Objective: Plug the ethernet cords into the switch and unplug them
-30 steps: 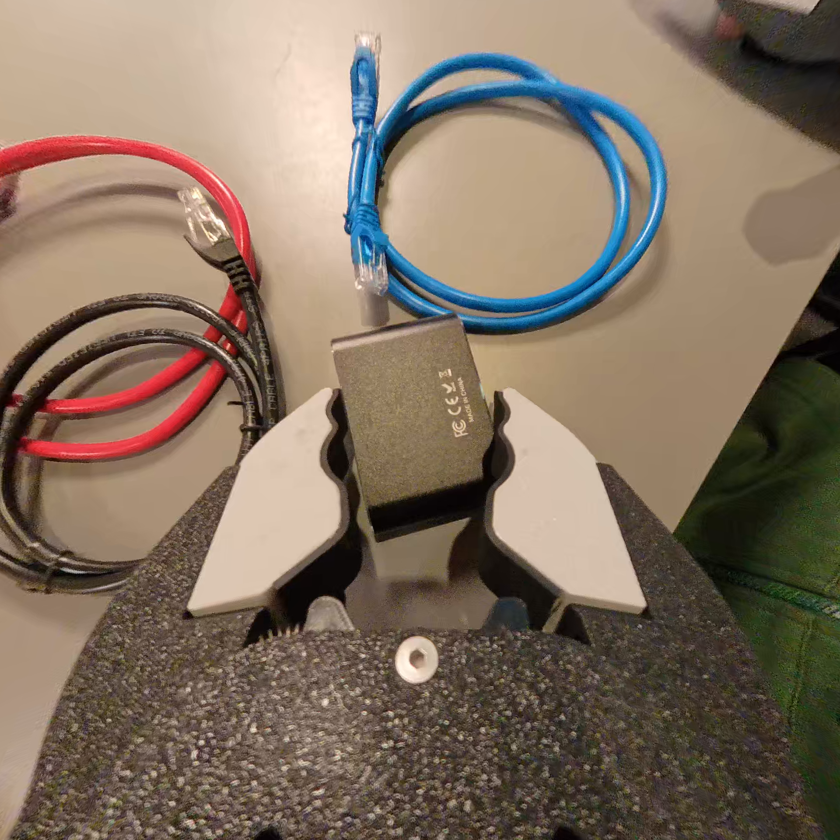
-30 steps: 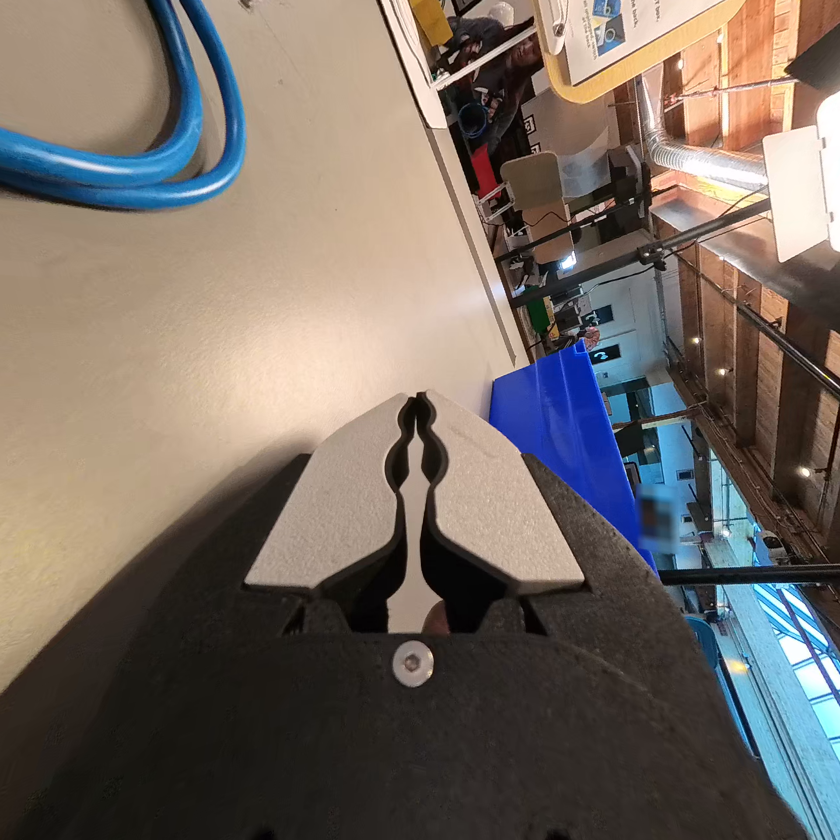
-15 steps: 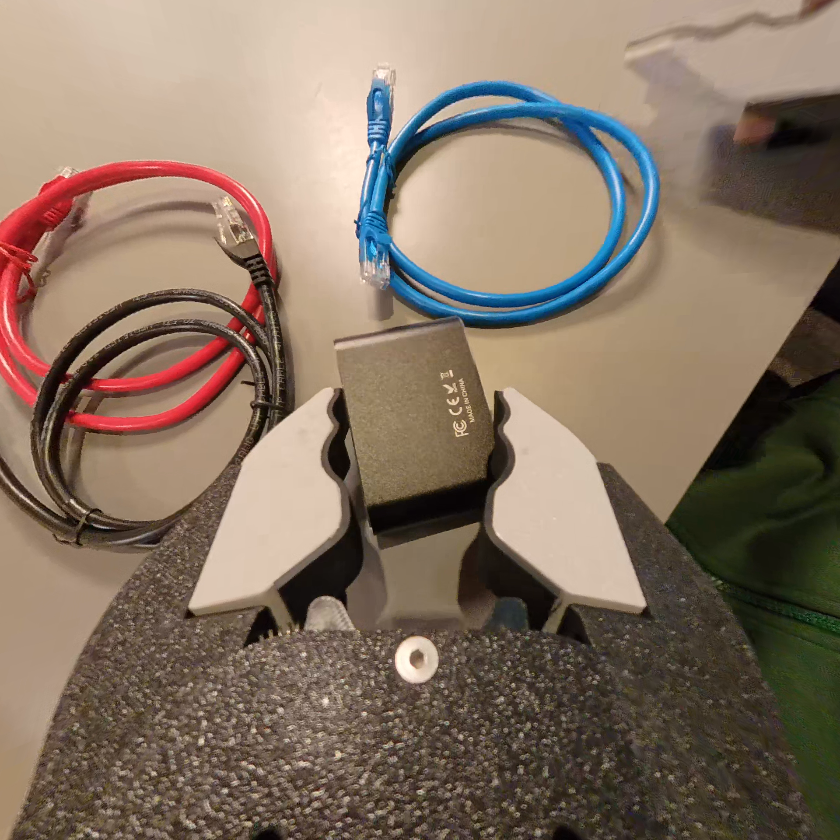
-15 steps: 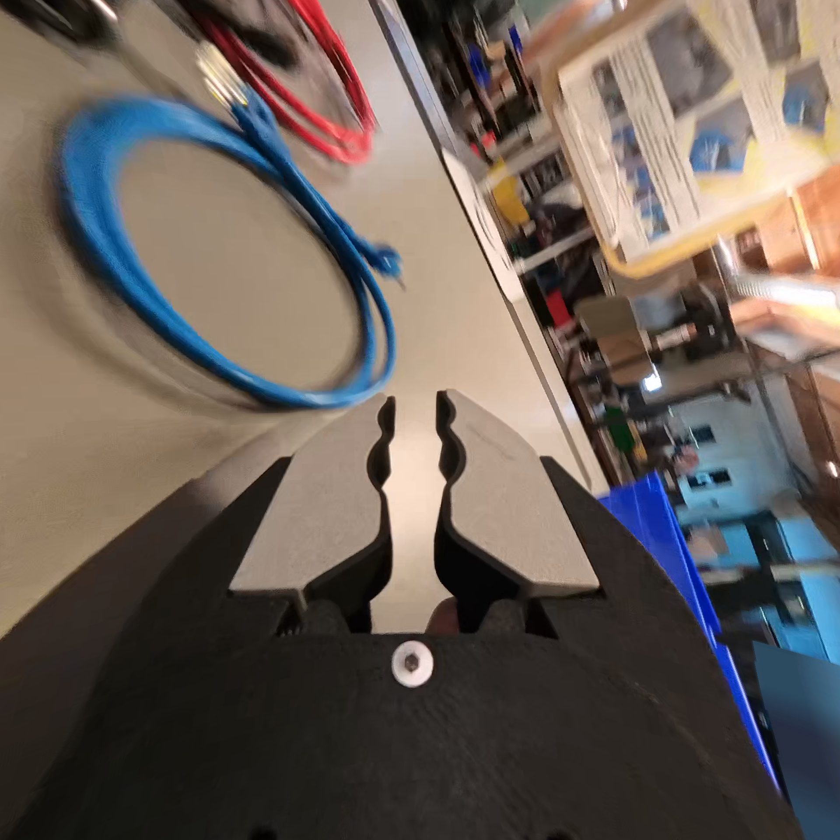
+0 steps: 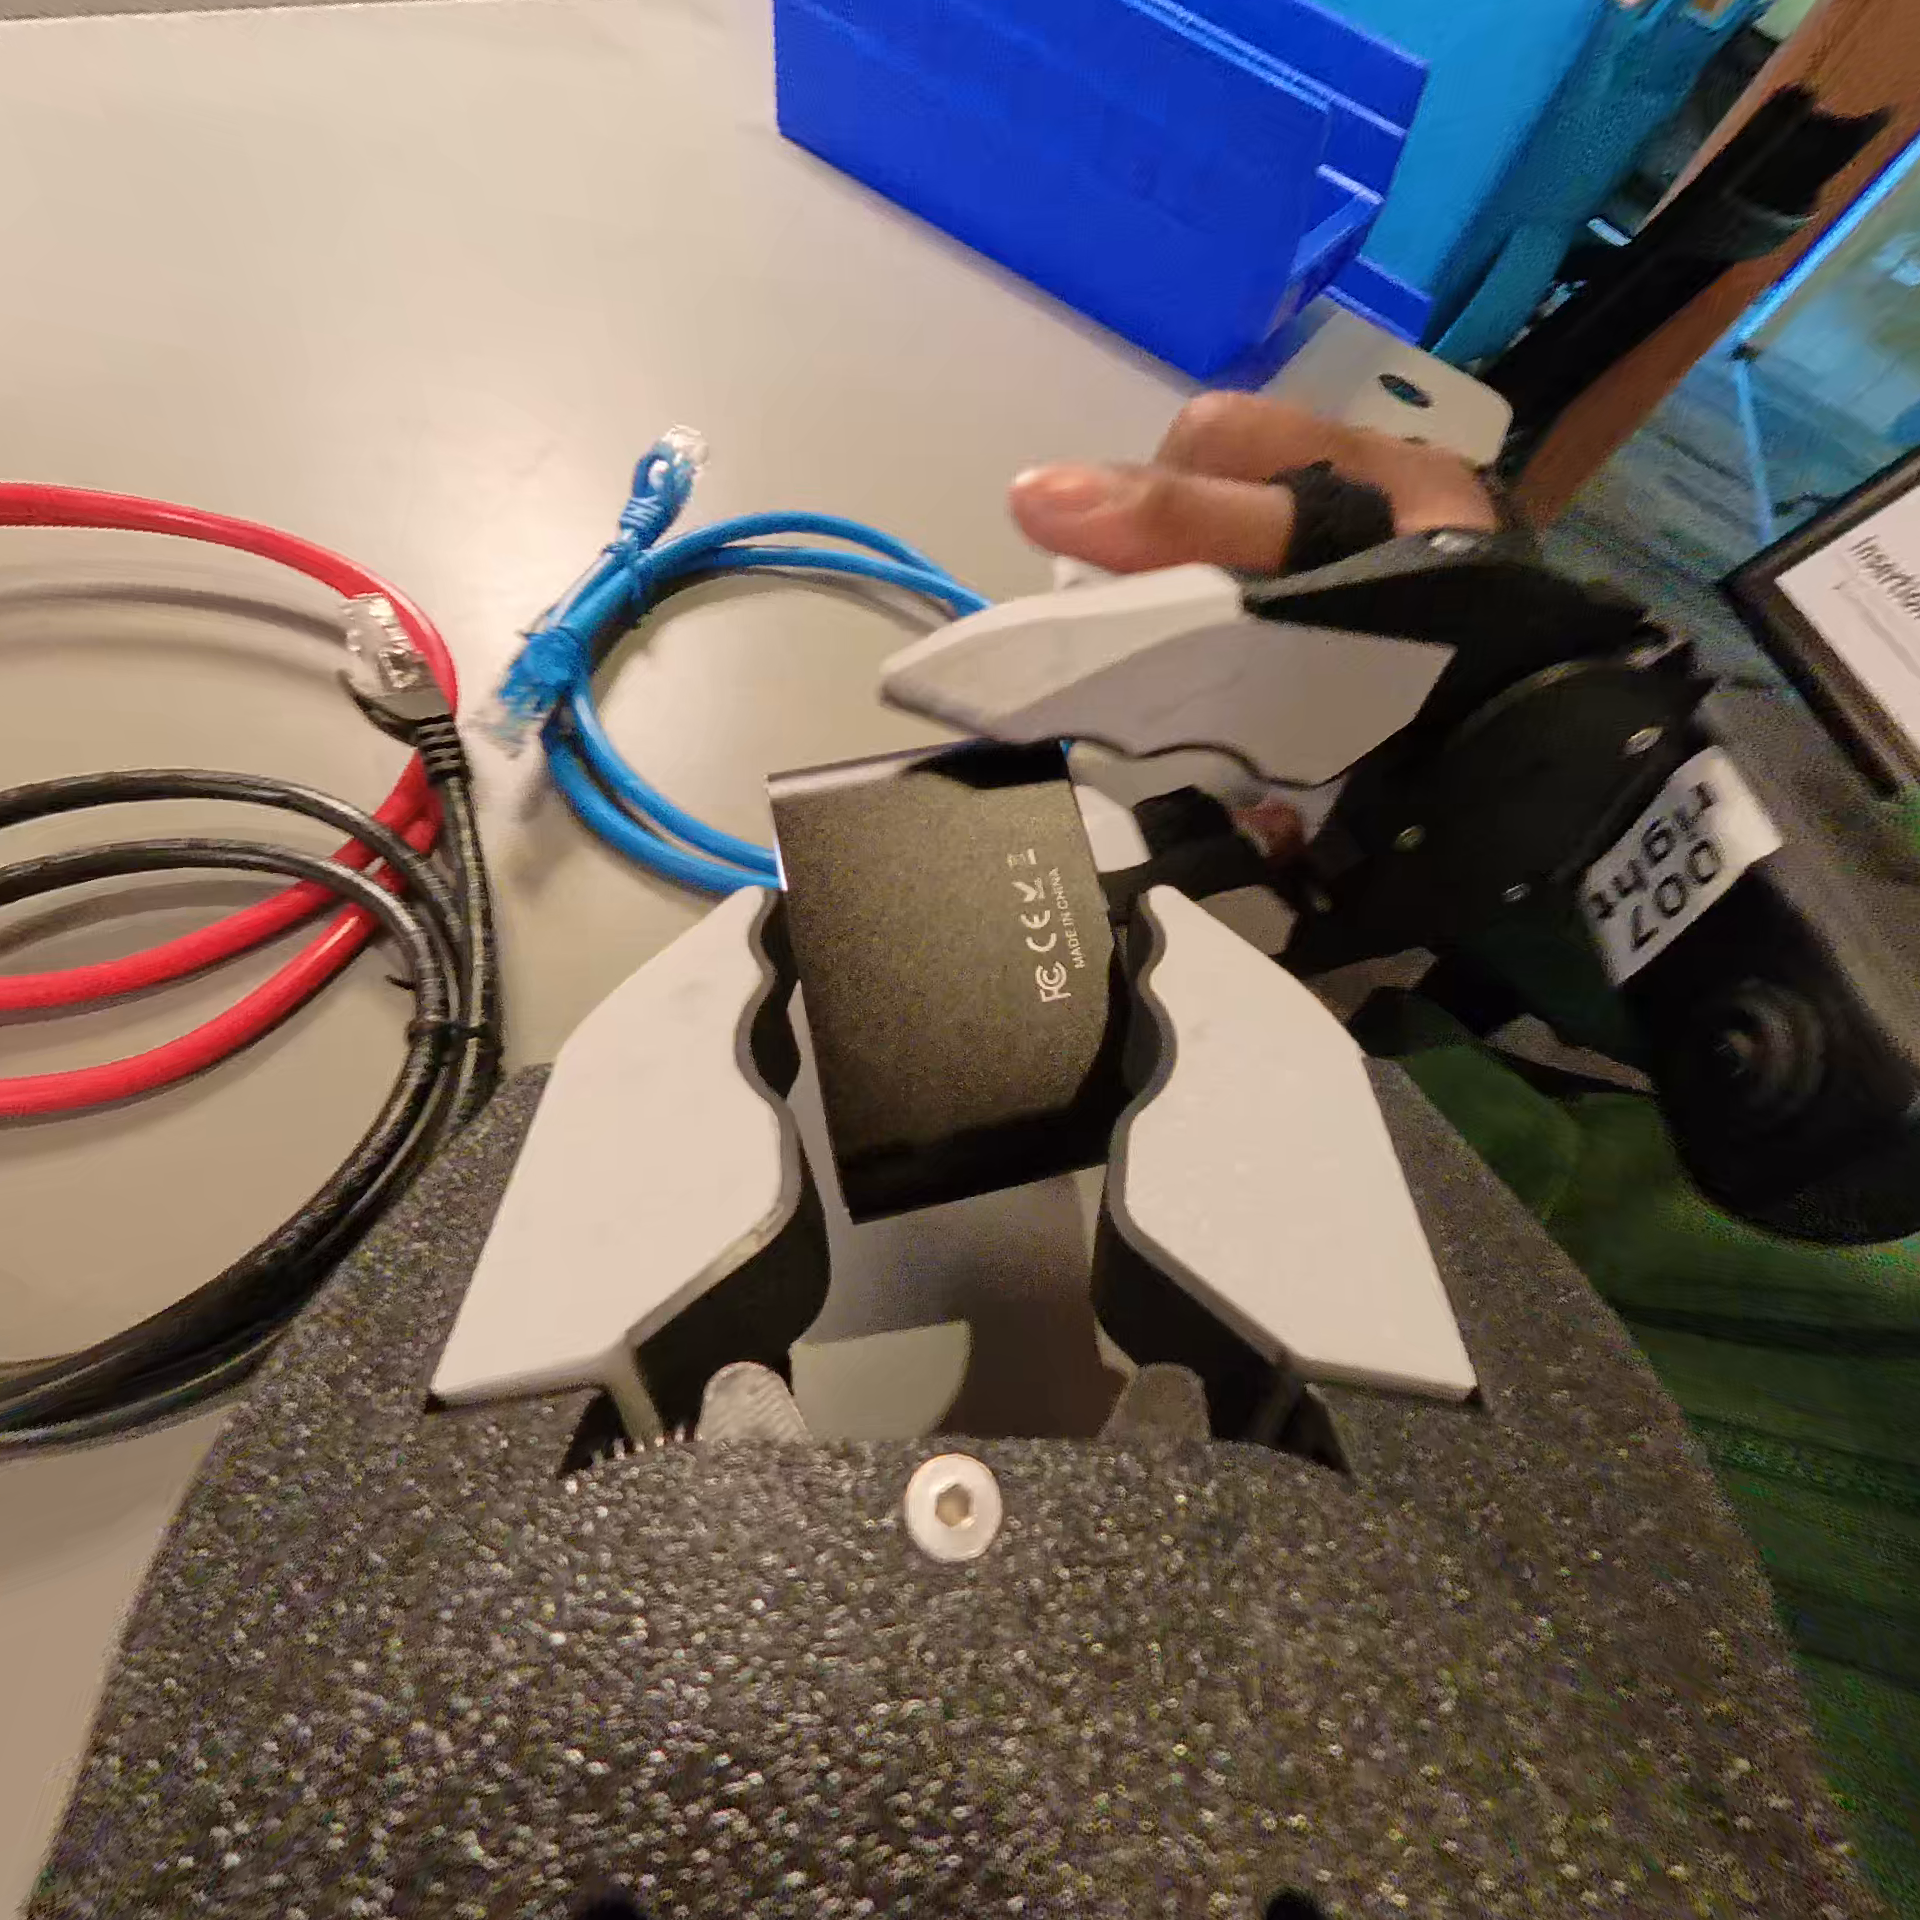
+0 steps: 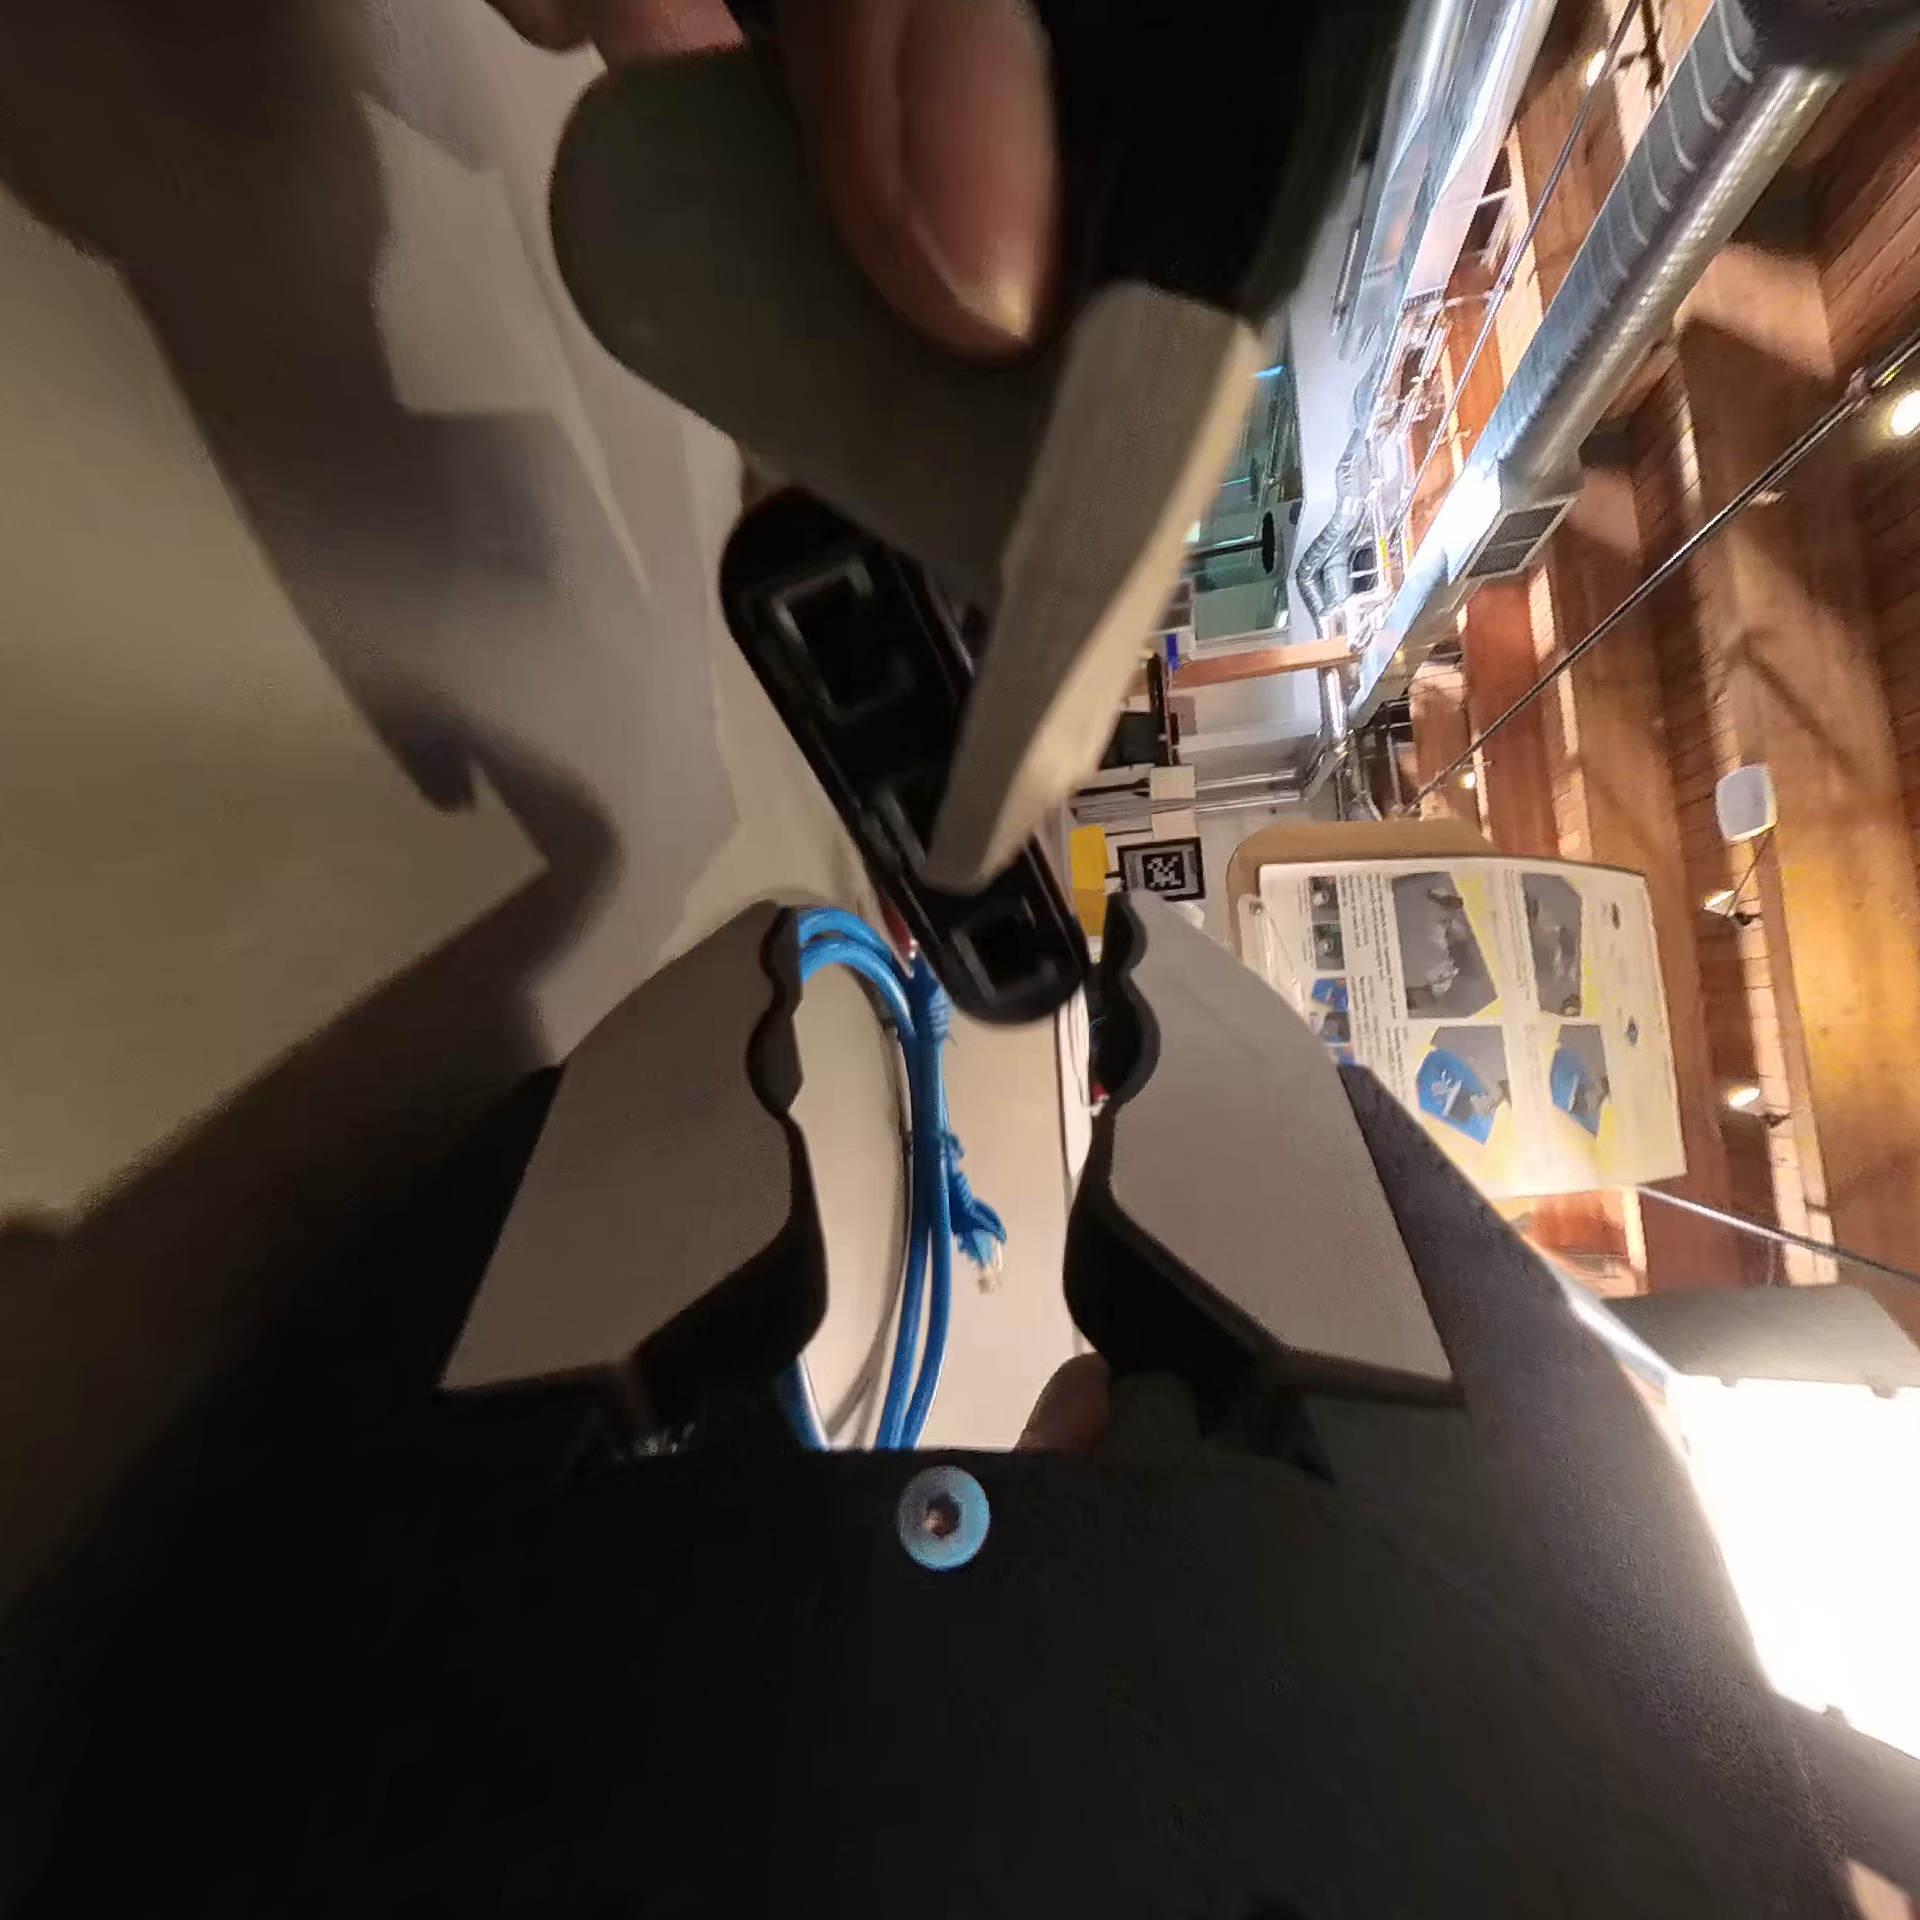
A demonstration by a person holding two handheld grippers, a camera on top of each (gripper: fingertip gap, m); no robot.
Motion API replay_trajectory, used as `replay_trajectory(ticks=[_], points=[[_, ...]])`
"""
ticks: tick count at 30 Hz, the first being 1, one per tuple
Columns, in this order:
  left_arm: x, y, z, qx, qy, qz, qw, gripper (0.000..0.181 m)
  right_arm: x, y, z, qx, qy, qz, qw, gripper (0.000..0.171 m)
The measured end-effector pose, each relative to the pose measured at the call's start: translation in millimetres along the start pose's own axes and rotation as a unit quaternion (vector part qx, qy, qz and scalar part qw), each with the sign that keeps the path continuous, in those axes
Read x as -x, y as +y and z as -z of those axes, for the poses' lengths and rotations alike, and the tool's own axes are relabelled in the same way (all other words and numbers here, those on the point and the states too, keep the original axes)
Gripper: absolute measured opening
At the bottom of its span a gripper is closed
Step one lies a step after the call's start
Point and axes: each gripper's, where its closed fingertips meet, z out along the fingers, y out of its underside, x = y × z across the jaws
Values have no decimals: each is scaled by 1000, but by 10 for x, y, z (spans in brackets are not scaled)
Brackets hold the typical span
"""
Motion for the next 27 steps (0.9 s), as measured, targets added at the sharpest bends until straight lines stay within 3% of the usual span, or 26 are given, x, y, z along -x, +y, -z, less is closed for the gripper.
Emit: replay_trajectory(ticks=[1, 4, 9, 15, 21, 27], points=[[-36, -3, -2, -2, 10, 1, 1000, 62, 3, -32, -30, 1, 4, 6, 1000, 53], [-36, 7, 4, 0, 4, -5, 1000, 63, -22, -12, -53, 10, 21, 6, 1000, 27], [-130, -135, 133, -63, 17, -67, 996, 65, -39, 99, -6, 8, 10, -62, 998, 25], [-143, -348, 428, -183, -26, -187, 965, 80, -166, 200, 31, 4, 11, -156, 988, 25], [-107, -338, 352, -179, -68, -279, 941, 82, -177, 58, 88, -55, -28, -233, 971, 25], [-136, -229, 148, -155, -110, -421, 887, 71, -125, -163, 204, -135, -94, -287, 944, 25]])
